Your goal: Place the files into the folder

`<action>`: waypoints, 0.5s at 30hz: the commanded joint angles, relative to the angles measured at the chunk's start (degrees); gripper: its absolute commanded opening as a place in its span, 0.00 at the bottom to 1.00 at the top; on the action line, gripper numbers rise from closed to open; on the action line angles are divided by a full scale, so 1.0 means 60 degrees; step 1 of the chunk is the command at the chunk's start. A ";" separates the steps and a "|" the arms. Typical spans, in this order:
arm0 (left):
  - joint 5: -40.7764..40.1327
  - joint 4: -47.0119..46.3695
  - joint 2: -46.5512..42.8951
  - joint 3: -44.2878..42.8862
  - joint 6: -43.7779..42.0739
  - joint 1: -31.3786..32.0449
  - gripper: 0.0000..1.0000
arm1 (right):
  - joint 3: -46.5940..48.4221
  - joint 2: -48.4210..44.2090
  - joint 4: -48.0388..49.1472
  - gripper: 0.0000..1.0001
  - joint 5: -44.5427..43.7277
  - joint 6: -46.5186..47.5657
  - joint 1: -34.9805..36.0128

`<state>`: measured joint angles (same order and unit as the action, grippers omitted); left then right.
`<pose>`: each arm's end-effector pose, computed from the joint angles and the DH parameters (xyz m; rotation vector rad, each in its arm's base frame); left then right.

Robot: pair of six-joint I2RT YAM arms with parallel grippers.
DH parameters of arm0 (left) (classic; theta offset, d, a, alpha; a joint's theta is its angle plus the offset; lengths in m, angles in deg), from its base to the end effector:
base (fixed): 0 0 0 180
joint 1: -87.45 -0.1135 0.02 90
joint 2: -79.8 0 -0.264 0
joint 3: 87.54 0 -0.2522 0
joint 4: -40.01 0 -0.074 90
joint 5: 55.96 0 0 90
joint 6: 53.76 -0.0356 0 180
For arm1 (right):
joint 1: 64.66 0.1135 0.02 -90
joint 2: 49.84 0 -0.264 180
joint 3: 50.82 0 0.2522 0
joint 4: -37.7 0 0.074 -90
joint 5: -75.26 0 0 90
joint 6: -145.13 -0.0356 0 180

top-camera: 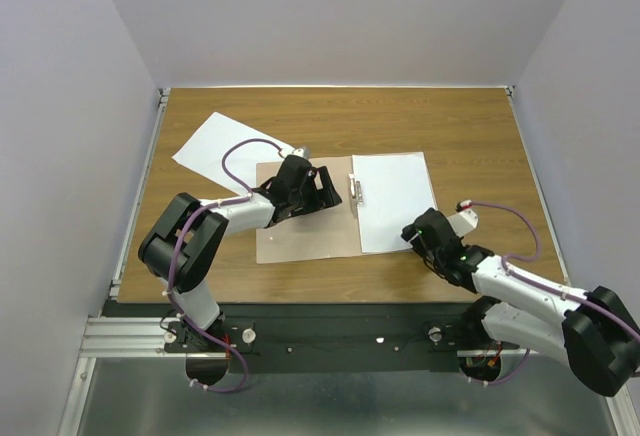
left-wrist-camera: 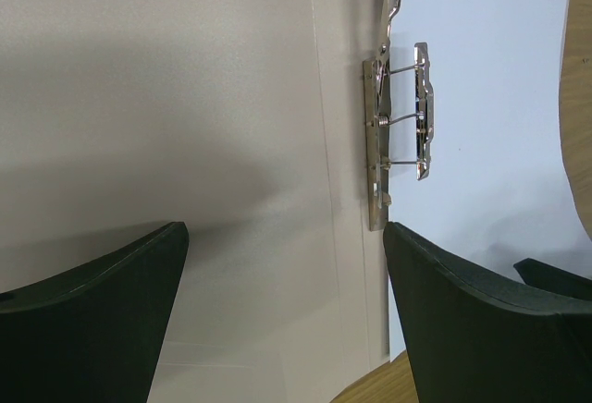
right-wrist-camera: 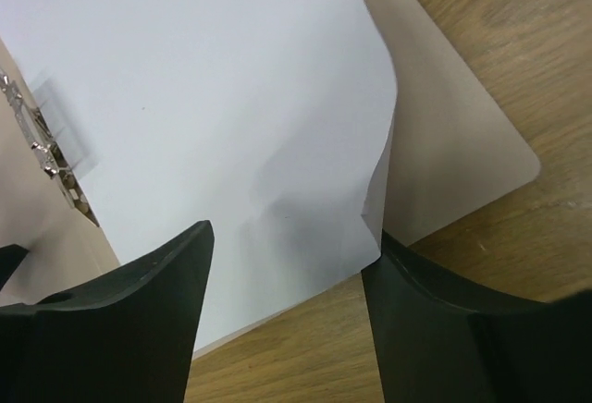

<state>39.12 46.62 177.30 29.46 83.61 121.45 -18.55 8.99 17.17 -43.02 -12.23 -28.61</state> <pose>0.2841 -0.1954 0.1604 -0.2342 2.4189 -0.8017 0.1560 0.0927 0.1495 0.8344 2.1392 0.3481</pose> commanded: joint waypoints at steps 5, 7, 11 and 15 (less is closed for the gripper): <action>-0.0408 0.1134 -0.0208 0.0178 -0.0323 0.0061 0.97 | 0.0373 -0.1205 -0.2694 0.93 -0.2185 -0.0625 0.0056; -0.0422 0.1178 -0.0252 0.0134 -0.0323 0.0061 0.97 | 0.0461 -0.1526 -0.3132 1.00 -0.2348 -0.0538 0.0056; -0.0422 0.1178 -0.0428 -0.0070 -0.0454 0.0061 0.97 | 0.0987 -0.1879 -0.3691 1.00 -0.2874 -0.0304 0.0056; -0.0480 0.1456 -0.0677 -0.0319 -0.0557 0.0061 0.97 | 0.1616 -0.2026 -0.3868 1.00 -0.3169 0.0194 0.0056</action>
<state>38.46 50.81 175.57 29.42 82.02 121.45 -14.18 -1.66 -1.15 -55.08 -13.80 -28.59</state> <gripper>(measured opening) 0.968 0.998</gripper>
